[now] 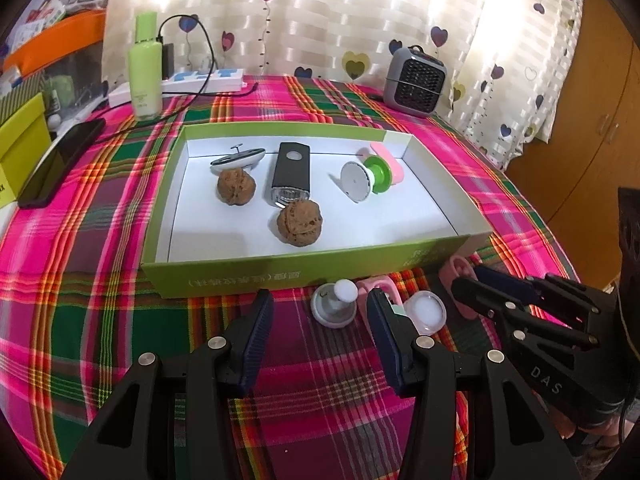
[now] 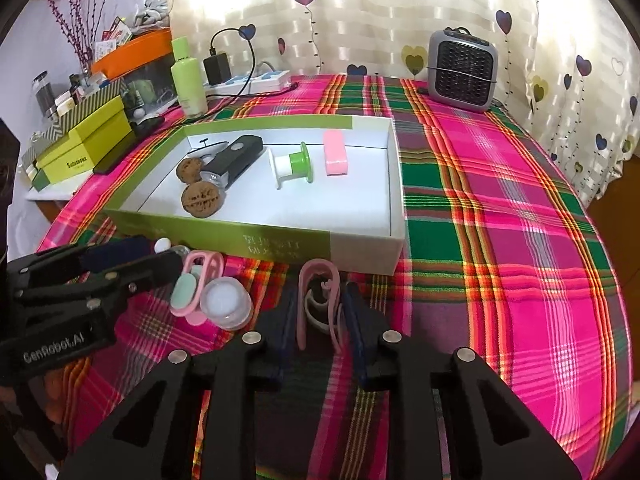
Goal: Organize objects
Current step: 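Close the right tool on a pink clip while the left tool grasps a white cap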
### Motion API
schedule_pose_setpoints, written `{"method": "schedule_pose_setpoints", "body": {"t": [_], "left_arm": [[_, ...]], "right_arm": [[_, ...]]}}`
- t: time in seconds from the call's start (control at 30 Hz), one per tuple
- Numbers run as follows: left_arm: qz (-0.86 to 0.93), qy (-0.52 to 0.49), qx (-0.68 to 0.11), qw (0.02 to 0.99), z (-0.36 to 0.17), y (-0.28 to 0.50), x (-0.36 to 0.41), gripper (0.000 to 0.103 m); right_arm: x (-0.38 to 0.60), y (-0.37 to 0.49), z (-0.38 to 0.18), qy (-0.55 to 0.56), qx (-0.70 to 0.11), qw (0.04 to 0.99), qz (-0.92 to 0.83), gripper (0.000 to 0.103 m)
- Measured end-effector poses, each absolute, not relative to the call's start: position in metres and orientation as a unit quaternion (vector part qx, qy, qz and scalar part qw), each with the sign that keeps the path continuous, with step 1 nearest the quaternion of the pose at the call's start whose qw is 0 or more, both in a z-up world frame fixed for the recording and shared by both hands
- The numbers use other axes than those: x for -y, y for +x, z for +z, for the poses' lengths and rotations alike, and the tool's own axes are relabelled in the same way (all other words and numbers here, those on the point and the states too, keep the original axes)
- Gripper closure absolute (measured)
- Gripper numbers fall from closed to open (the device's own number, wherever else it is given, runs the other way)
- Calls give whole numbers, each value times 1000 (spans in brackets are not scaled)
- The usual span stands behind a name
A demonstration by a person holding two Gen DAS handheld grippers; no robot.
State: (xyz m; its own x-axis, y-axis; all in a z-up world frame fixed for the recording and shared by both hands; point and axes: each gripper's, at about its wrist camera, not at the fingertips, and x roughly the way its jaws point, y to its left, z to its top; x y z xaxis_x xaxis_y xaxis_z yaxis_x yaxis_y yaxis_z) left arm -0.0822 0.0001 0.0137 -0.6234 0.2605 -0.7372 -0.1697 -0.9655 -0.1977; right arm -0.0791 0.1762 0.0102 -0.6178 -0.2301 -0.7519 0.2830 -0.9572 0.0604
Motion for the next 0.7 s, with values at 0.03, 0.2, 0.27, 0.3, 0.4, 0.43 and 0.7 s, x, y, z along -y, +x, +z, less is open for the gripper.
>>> {"method": "schedule_pose_setpoints", "body": {"t": [0.03,0.2,0.27,0.3,0.4,0.43,0.7], "left_arm": [[899,-417,55,118,14,-83,0,56],[896,-427,53,106,9,-87,1,56],[896,-427,53,109,8,-88,1,56],[896,-427,53,112,7,-88,1,56],[896,-427,53,111,6,-90,1,56],[896,-427,54,110,6,-90,1,57],[897,-423,62,112,7,-90,3,73]], "right_arm": [[-177,-79,10,413,-32,142,-899,79],[-176,-77,10,413,-36,143,-899,79],[-176,-77,10,413,-35,143,-899,79],[-176,-77,10,413,-34,143,-899,79],[-177,-78,9,416,-33,142,-898,79],[-177,-78,9,416,-33,142,-898,79],[-176,-78,8,417,-33,143,-897,79]]}}
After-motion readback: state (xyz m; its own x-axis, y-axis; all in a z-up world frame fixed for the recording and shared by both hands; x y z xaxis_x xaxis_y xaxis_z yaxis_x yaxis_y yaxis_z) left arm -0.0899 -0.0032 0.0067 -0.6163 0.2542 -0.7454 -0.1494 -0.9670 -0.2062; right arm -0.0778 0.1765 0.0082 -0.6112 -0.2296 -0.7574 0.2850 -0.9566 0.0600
